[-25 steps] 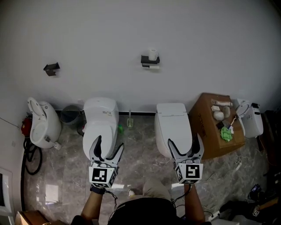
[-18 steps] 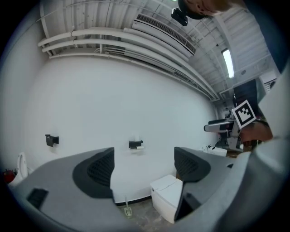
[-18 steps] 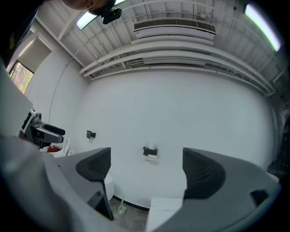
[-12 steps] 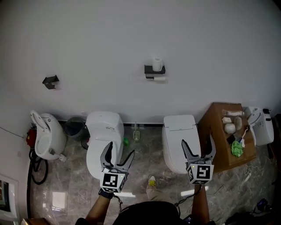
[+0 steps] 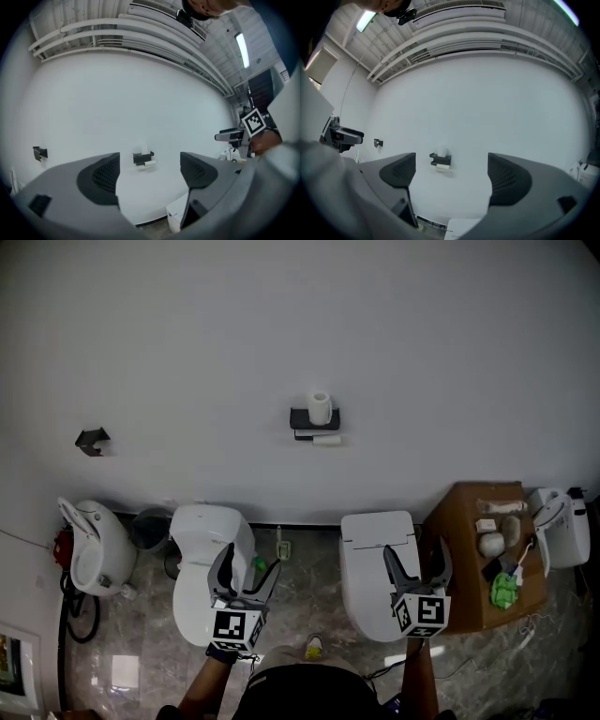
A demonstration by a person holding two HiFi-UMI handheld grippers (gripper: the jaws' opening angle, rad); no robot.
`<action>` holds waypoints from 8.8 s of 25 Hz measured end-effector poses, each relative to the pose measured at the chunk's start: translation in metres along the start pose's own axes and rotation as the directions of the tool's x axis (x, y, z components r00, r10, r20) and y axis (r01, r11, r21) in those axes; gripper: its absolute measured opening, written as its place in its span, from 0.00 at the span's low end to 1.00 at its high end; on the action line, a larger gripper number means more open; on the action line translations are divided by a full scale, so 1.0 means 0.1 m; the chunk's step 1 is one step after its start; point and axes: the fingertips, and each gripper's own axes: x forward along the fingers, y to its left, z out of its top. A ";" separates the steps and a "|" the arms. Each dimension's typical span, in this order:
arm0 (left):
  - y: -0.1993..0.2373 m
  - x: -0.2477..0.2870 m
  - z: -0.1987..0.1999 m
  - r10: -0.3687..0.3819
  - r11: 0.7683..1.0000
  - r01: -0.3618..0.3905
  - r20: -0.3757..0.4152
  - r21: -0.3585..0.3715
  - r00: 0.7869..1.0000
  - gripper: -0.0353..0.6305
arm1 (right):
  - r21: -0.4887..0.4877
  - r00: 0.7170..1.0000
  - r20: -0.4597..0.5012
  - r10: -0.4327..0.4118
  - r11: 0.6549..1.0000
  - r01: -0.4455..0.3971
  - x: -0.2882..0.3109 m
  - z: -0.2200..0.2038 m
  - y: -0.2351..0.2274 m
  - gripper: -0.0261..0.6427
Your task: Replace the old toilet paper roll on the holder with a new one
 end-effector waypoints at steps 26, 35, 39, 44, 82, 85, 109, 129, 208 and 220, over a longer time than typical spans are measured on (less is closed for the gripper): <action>1.19 2.44 -0.46 -0.118 0.991 0.117 -0.015 -0.064 0.993 0.66 | -0.113 0.998 -0.042 0.043 0.992 -0.047 2.71 0.07 0.46 0.75; 1.35 3.09 -0.57 -0.177 0.980 0.175 -0.019 -0.096 0.984 0.66 | -0.163 0.992 -0.120 0.049 0.984 -0.068 3.20 -0.21 0.65 0.75; 1.25 3.17 -0.58 -0.191 0.977 0.189 -0.015 -0.095 0.981 0.66 | -0.242 0.989 -0.124 0.086 0.964 -0.114 3.31 -0.34 0.76 0.73; 1.32 3.21 -0.69 -0.179 0.978 0.177 -0.015 -0.108 0.984 0.66 | -0.383 0.971 -0.205 0.124 0.903 -0.196 3.49 -0.71 1.00 0.72; 1.20 3.09 -1.01 -0.200 0.978 0.193 -0.096 -0.079 0.975 0.66 | -0.935 0.953 -0.302 -0.036 0.204 -0.289 4.69 -1.90 1.32 0.27; 1.19 3.09 -1.02 -0.203 0.977 0.195 -0.098 -0.086 0.974 0.66 | -0.934 0.951 -0.307 -0.038 0.204 -0.293 4.68 -1.91 1.31 0.26; 1.38 3.14 -1.03 -0.145 0.988 0.138 -0.119 -0.065 0.982 0.66 | -0.927 0.938 -0.342 -0.058 0.186 -0.327 4.62 -1.96 1.12 0.26; 1.39 3.19 -1.02 -0.141 0.987 0.130 -0.110 -0.099 0.984 0.66 | -0.918 0.922 -0.368 -0.122 0.204 -0.340 4.57 -2.00 0.80 0.26; 0.24 5.01 -0.48 -0.159 0.979 0.148 -0.069 -0.141 0.985 0.68 | -0.124 0.996 -0.071 -0.044 0.992 0.035 3.67 -0.62 -0.40 0.28; 0.20 4.94 -0.44 -0.174 0.980 0.168 -0.057 -0.104 0.983 0.45 | -0.136 0.997 -0.067 -0.026 0.991 0.016 3.67 -0.61 -0.35 0.28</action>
